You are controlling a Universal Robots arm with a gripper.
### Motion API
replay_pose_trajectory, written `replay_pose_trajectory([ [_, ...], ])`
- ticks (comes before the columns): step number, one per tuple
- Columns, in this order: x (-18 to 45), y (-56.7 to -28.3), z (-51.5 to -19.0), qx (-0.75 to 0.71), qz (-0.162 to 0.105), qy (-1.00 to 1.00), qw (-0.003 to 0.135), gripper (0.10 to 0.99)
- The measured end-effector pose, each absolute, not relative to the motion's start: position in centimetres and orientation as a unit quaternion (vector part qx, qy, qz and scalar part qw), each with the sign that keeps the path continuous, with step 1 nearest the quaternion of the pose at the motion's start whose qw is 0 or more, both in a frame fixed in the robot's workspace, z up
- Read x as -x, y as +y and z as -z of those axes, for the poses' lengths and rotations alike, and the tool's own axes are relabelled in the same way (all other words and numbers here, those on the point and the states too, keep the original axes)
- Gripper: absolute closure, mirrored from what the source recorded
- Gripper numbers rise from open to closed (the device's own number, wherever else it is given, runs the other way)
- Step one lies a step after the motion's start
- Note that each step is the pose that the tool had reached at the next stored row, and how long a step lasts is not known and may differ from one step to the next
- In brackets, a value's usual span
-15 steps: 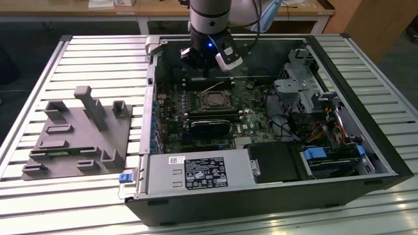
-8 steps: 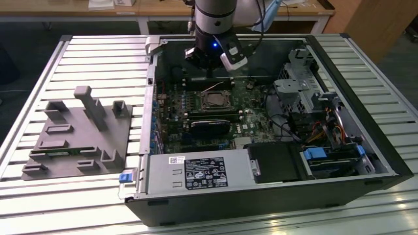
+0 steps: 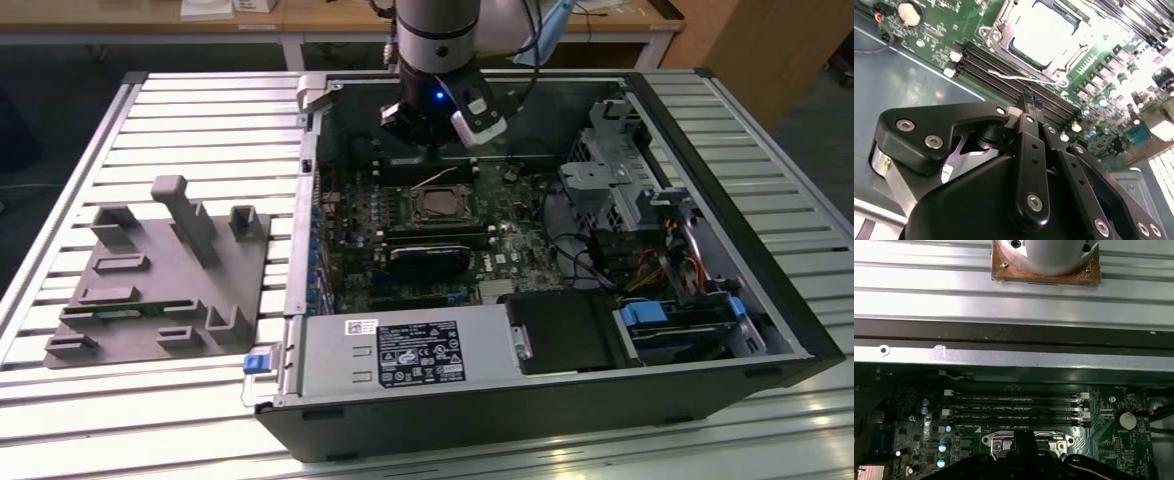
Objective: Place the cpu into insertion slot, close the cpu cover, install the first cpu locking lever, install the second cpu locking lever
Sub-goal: 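Install the first cpu locking lever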
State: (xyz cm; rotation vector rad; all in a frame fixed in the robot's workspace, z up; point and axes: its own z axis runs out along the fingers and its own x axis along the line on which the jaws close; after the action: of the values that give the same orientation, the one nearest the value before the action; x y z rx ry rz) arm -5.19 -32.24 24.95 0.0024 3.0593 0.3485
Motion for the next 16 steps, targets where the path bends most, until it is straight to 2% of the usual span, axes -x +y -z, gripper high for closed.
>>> replay_pose_trajectory([
  [9, 5.2, -32.2, -24.2, 0.001, -0.112, 0.992, 0.052, 0.98],
  [16, 5.2, -32.2, -23.3, 0.002, -0.112, 0.992, 0.06, 0.98],
])
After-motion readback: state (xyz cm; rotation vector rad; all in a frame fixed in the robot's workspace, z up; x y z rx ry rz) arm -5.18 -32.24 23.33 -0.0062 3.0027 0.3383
